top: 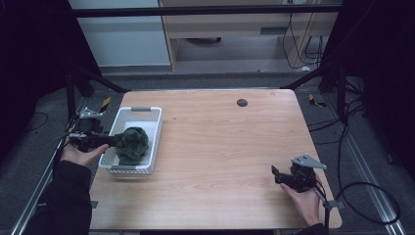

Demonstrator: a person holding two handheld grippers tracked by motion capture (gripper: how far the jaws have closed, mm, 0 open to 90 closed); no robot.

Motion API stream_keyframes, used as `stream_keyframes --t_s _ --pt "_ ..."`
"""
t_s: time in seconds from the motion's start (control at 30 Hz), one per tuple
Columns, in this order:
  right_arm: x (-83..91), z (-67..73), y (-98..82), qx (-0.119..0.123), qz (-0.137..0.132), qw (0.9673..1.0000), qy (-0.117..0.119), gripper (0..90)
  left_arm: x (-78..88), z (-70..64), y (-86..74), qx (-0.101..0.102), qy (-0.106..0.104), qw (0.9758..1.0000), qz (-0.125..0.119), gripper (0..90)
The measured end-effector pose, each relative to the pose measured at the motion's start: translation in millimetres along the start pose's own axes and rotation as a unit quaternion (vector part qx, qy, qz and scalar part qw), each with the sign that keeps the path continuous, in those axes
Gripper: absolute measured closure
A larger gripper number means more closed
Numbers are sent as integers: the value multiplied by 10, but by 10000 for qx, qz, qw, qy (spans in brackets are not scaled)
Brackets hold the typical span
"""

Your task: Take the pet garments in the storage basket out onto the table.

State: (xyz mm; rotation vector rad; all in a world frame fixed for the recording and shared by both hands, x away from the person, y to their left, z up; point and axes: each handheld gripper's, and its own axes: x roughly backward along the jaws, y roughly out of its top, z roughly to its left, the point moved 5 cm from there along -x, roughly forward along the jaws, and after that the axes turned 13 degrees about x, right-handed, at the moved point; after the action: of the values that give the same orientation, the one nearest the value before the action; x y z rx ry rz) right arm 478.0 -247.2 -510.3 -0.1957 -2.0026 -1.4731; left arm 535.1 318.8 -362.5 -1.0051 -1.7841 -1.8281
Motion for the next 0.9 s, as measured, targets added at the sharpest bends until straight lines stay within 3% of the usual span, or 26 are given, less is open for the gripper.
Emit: stream_keyframes --t_s 0.47,0.9 --pt "-9 3 -6 13 33 10000 16 179 -237 -4 76 -182 192 9988 405 226" --pt "-12 11 -14 17 81 9999 58 177 -433 30 164 -203 301 9970 687 250"
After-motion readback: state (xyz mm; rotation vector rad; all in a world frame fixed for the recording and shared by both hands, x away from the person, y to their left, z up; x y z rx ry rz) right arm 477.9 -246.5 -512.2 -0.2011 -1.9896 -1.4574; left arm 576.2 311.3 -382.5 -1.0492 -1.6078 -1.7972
